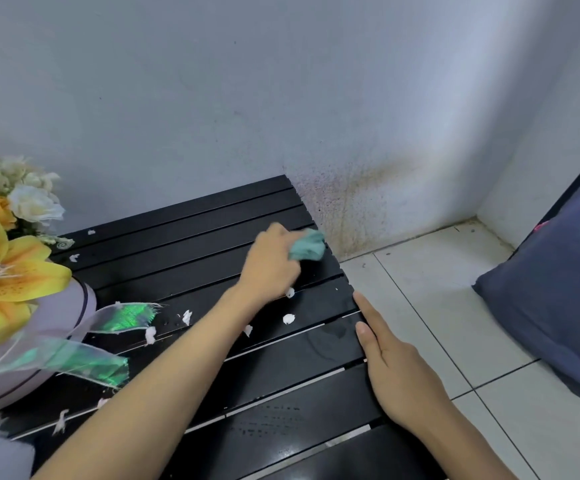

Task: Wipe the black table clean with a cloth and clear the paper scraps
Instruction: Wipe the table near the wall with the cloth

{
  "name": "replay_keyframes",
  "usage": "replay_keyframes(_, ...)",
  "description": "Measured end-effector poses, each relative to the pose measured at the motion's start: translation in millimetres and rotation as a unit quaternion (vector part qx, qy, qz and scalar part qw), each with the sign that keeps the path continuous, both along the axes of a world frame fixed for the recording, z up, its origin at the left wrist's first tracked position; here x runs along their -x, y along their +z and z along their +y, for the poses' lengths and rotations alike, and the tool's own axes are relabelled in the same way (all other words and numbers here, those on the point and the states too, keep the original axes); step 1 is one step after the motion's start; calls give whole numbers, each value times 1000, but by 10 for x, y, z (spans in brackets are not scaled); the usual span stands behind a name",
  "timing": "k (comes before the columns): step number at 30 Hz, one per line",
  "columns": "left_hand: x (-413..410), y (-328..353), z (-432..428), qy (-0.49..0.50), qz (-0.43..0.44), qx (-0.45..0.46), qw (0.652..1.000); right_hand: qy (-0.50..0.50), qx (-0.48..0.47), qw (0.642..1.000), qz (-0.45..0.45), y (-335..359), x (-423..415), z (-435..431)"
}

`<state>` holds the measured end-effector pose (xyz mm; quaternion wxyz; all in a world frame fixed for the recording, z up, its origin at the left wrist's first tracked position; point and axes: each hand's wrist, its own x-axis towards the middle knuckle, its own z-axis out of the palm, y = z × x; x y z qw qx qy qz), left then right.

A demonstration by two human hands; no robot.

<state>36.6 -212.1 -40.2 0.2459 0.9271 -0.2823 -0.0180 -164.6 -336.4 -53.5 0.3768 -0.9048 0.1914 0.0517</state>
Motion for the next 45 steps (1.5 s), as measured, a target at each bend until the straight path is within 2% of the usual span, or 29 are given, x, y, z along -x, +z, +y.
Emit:
replay_keyframes(3, 465, 228, 147, -137, 171, 31, 975, 1, 10, 1000, 1, 13, -1, 4)
replay_keyframes(4, 417, 323, 185, -156, 191, 16, 969, 2, 12, 1000, 2, 18, -4, 6)
replay_keyframes(6, 134, 446, 236, -113, 160, 29, 980, 3, 11, 1000, 5, 16, -8, 5)
replay_keyframes(8, -258, 403, 255, 15, 106, 67, 992, 0, 10, 1000, 6, 5, -2, 9)
replay_keyframes(10, -437, 226, 222, 123, 54, 39, 990, -2, 17, 1000, 8, 6, -5, 10)
replay_keyframes(13, -180, -23, 101, 116, -26, -77, 990, -2, 29, 1000, 12, 15, -12, 13)
replay_keyframes(15, 168, -64, 100, 61, -52, -69, 994, -2, 36, 999, 16, 20, -7, 29)
replay_keyframes(17, 497, 41, 194, -17, 34, -38, 999, -2, 43, 999, 17, 24, -9, 36)
replay_keyframes(19, 688, 240, 359, -85, 206, 15, 975, -6, 46, 999, 18, 21, -15, 29)
replay_keyframes(20, 698, 350, 448, -87, 261, 51, 960, -8, 47, 999, 18, 19, -17, 25)
replay_keyframes(21, 672, 441, 552, -54, 258, 80, 961, -7, 48, 999, 17, 23, -18, 25)
replay_keyframes(23, 488, 473, 834, 86, 159, 108, 978, -6, 46, 999, 15, 24, -13, 26)
replay_keyframes(25, 314, 331, 1158, 243, 24, 38, 969, -5, 46, 999, 13, 21, -13, 32)
replay_keyframes(27, 364, 156, 1265, 314, 8, -38, 949, -5, 48, 999, 13, 12, -16, 35)
replay_keyframes(30, 800, -25, 953, 290, -10, -23, 957, -7, 51, 999, 10, 4, -21, 39)
replay_keyframes(32, 1159, -33, 749, 197, -14, 8, 980, -5, 52, 999, 13, 10, -16, 41)
replay_keyframes(34, 1415, 42, 676, 89, 60, 50, 993, -8, 53, 998, 16, 10, -11, 31)
replay_keyframes(36, 1439, 205, 765, 81, 195, 152, 965, -8, 54, 998, 14, 10, -15, 26)
replay_keyframes(37, 1379, 296, 843, 119, 222, 209, 945, -7, 52, 999, 12, 7, -18, 26)
replay_keyframes(38, 1261, 337, 957, 167, 206, 244, 933, -9, 49, 999, 11, 2, -20, 26)
replay_keyframes(39, 1093, 358, 1085, 216, 165, 243, 931, -11, 45, 999, 11, -2, -17, 28)
replay_keyframes(41, 773, 302, 1342, 295, 63, 145, 942, -13, 45, 999, 10, -13, -20, 33)
replay_keyframes(43, 695, 203, 1372, 348, 35, 26, 937, -14, 47, 999, 7, -24, -30, 30)
replay_keyframes(45, 887, 50, 1173, 359, 7, -22, 933, -14, 46, 999, 6, -34, -38, 37)
